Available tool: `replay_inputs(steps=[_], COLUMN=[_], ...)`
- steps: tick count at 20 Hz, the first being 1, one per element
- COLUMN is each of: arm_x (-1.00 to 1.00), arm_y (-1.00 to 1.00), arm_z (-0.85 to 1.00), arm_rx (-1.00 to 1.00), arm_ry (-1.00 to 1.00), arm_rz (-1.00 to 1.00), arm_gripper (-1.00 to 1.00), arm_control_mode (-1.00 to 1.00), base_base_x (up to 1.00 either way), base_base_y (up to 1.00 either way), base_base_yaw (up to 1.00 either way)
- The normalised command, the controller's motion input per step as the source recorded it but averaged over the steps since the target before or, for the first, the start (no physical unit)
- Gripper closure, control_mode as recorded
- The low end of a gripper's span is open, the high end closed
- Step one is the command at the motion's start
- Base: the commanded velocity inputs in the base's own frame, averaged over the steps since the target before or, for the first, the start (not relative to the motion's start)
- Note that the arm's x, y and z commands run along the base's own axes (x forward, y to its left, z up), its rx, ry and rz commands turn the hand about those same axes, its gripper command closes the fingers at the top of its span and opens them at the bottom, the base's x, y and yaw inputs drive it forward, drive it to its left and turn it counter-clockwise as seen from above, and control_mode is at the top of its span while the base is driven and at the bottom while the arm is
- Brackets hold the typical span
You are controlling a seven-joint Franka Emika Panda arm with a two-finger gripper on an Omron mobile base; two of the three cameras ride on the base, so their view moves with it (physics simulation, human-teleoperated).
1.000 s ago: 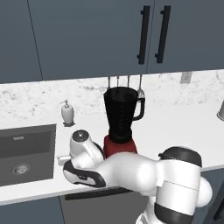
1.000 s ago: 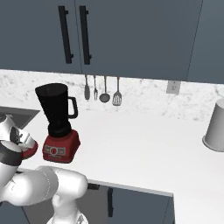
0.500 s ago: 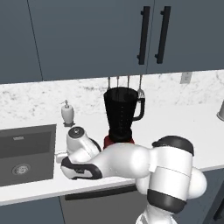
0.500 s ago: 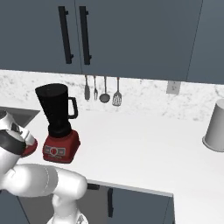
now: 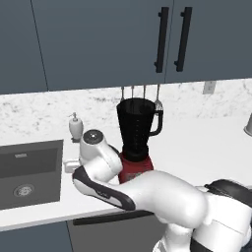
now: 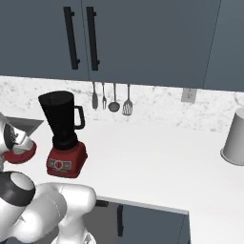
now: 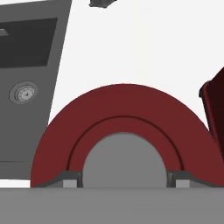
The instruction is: Close the lid blender by securely placing the lid on top.
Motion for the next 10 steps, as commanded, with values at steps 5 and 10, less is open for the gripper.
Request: replay_inputs(steps=[5,10], arm_x=[-0.33,-0.09], arm_y=[0.0,0.0], arm_z=[1.0,1.0], arm_rx=[0.0,0.0], arm_ry=[-0.17,-0.17], arm_rz=[0.0,-0.02], arm_gripper=[1.0,1.0], arm_control_mode=[-1.0,-1.0], base_base_x=[0.0,0.0], base_base_y=[0.0,0.0], base_base_yaw=[0.0,0.0])
